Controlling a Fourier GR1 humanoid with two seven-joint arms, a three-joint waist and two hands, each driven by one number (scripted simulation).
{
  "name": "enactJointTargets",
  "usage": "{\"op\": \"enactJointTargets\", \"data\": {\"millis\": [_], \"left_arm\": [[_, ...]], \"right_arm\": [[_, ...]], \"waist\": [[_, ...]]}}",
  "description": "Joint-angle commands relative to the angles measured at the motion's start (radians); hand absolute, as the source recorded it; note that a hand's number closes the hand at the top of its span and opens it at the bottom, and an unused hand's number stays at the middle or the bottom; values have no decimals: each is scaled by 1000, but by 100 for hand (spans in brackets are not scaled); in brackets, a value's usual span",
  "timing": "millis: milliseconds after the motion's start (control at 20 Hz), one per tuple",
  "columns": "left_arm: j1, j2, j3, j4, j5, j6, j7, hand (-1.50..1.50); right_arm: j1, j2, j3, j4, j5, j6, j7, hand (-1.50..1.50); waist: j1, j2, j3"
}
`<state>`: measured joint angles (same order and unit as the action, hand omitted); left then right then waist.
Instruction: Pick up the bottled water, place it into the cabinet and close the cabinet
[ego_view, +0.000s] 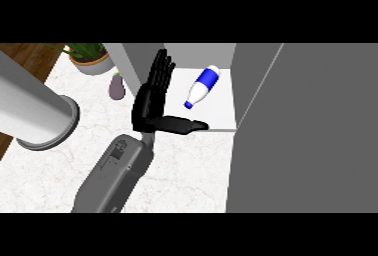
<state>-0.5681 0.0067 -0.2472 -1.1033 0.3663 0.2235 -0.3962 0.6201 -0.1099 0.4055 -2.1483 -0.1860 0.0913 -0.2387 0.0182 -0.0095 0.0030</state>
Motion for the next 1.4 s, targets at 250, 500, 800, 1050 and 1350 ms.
{"op": "enactJointTargets", "data": {"millis": [250, 500, 800, 1050, 1350], "left_arm": [[368, 77, -103, -584, -28, 93, 170, -150], [598, 129, -223, -844, -28, 68, 228, -150], [783, 199, -219, -990, -22, 22, 164, -150], [921, 281, -135, -1122, 29, -12, 149, -150], [1040, 310, -61, -1153, 90, -89, 62, -150]], "right_arm": [[-21, -24, 14, -8, 8, -3, 30, -150], [-44, -59, 37, -62, 58, 2, 68, -150], [-9, -149, 148, -61, 137, 76, 108, 150], [-29, -237, 176, -133, 165, 158, 100, 150], [-114, -168, 334, -153, 304, 115, 209, 150]], "waist": [[-5, 4, -3], [4, 2, -3], [0, 4, -4], [0, 3, -4], [6, 5, -5]]}}
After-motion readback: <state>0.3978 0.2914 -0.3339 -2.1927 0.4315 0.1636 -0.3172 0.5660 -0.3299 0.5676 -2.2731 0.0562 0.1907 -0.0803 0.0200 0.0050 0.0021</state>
